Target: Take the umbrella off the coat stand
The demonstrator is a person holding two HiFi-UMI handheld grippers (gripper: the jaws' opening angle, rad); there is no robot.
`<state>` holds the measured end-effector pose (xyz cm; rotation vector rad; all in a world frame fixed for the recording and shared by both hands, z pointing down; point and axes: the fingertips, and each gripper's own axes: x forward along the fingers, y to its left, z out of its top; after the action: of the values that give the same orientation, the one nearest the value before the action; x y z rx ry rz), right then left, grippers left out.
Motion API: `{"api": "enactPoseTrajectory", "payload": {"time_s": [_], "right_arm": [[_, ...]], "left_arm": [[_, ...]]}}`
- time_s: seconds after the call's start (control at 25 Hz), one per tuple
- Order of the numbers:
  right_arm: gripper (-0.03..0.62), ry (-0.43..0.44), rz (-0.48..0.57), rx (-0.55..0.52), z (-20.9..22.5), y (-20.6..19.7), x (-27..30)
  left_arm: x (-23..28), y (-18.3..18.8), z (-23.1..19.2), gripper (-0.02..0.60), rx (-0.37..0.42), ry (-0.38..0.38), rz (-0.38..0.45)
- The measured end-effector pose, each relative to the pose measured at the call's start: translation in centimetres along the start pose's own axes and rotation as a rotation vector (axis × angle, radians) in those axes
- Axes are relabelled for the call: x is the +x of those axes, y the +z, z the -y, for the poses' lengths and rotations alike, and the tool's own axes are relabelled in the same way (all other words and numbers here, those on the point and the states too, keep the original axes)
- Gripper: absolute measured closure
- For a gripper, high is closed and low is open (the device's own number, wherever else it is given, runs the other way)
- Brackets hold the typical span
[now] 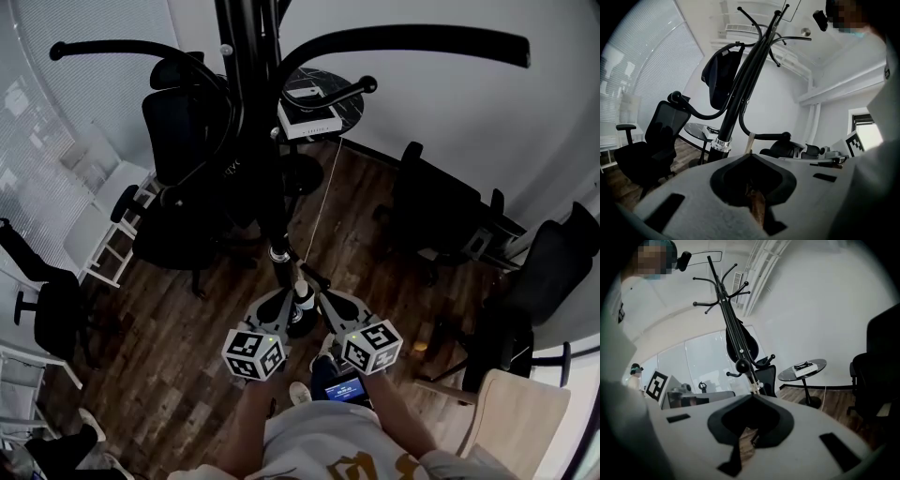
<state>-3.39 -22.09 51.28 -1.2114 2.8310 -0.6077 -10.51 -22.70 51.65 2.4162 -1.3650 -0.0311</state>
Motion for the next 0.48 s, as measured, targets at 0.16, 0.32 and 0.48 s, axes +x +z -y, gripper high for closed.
{"api": "enactPoseTrajectory", "payload": {"time_s": [0.16, 0.32, 0.48], "right_arm": [[0.582, 0.01, -0.014, -0.022, 0.4, 0.2, 0.9], [0.582, 0.026, -0.034, -0.055, 0.6, 0.2, 1.9], [0.582, 0.043, -0.059, -0.077, 0.7, -0.2, 2.9]], "left_arm": [[0.9, -0.1, -0.3, 0.561, -0.006, 0.004, -0.005], [1.6, -0.3, -0.4, 0.561, 0.004, 0.011, -0.016], [2.3, -0.7, -0.7, 0.56, 0.007, 0.017, -0.026]]}}
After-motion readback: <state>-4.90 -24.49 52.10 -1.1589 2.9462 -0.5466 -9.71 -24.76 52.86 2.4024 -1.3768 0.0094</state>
